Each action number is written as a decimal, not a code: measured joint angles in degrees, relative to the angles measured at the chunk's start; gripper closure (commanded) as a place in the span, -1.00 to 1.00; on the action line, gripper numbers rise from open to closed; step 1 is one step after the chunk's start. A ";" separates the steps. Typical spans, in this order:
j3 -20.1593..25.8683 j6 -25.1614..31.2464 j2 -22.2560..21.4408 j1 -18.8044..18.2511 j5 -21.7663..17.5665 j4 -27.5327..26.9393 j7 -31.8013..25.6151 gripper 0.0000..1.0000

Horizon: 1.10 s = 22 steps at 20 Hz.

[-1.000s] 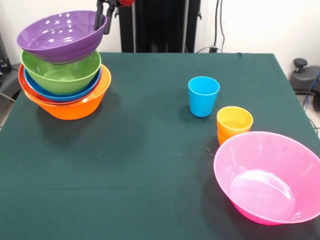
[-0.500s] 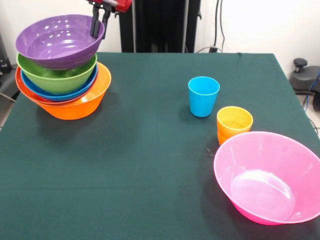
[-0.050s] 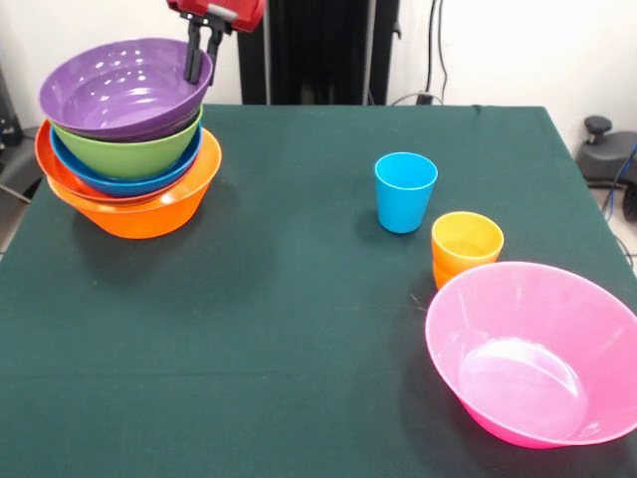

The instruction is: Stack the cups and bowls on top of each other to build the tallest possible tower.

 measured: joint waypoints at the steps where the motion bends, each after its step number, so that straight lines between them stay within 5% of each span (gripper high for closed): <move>1: 0.00 -0.07 0.02 0.00 0.00 0.00 0.00 1.00; 22: 4.60 -0.61 -4.35 -5.85 -1.43 0.04 0.00 1.00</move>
